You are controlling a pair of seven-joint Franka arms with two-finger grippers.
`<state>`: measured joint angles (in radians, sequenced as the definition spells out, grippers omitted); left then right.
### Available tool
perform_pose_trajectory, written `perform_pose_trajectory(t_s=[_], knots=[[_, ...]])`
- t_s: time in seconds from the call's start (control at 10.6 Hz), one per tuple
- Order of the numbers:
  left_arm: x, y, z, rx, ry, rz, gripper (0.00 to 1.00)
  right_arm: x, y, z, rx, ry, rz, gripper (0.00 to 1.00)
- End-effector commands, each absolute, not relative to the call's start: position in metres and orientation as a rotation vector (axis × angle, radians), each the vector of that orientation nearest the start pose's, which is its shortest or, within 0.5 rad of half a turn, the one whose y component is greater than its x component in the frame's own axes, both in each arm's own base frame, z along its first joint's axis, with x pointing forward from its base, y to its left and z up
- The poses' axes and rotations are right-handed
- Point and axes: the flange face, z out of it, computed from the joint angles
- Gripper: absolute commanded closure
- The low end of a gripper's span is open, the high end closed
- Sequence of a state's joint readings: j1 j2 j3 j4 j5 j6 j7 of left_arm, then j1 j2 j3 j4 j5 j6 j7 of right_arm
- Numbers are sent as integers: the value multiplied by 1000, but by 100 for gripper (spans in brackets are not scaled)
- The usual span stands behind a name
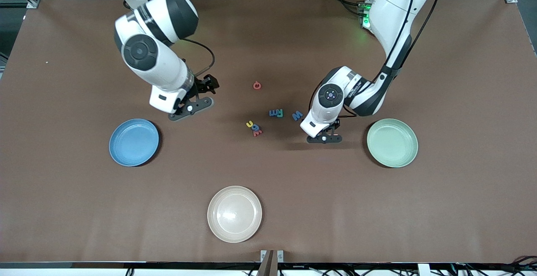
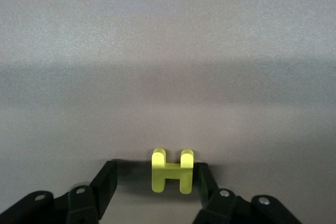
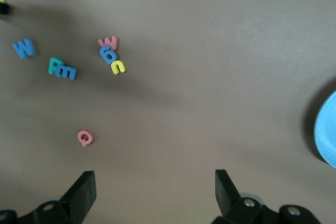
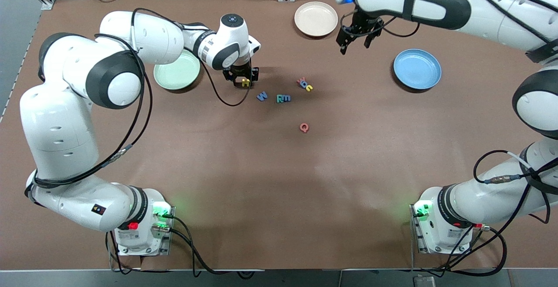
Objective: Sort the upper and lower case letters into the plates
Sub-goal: 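Grasp the yellow H with the left gripper while the right gripper reaches the letters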
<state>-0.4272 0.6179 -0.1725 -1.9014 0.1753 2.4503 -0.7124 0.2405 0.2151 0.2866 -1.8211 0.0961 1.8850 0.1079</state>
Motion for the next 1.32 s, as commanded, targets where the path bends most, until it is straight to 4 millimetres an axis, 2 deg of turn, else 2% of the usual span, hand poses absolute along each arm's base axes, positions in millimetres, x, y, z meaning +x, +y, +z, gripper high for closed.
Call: perform_pose_trajectory(t_s=[0.0,0.09,0.19,0.28,0.38,0.47,0.57,0.66,0.75,0.85,1.04,1.13,1.23], knots=[[523,-349,168,-3095,-17,18,100,517,311,398,-2974,-591,261,0],[527,-346,174,-3099,-20,6,100,518,317,387,-2977,-611,251,0],[544,-330,193,-3104,-56,-32,100,518,324,373,-2979,-615,248,0],[551,-320,212,-3103,-68,-54,100,515,332,365,-2995,-570,260,0],[558,-307,234,-3085,-74,-49,100,513,337,357,-3013,-610,264,0],[571,-281,261,-3070,9,-56,100,507,350,351,-3019,-659,247,0],[586,-245,284,-3063,141,-44,100,509,354,349,-3013,-654,217,0],[596,-211,297,-3051,234,-29,100,508,361,345,-3008,-677,185,0],[603,-179,303,-3031,323,11,100,507,369,338,-3009,-700,153,0],[609,-146,297,-3020,376,71,100,504,379,331,-3001,-728,131,0],[611,-97,275,-3009,461,157,100,501,399,304,-2979,-726,74,0],[610,-76,264,-3011,438,194,100,501,403,286,-2994,-688,70,0],[607,-65,251,-3009,418,232,83,498,408,269,-3004,-684,80,0]])
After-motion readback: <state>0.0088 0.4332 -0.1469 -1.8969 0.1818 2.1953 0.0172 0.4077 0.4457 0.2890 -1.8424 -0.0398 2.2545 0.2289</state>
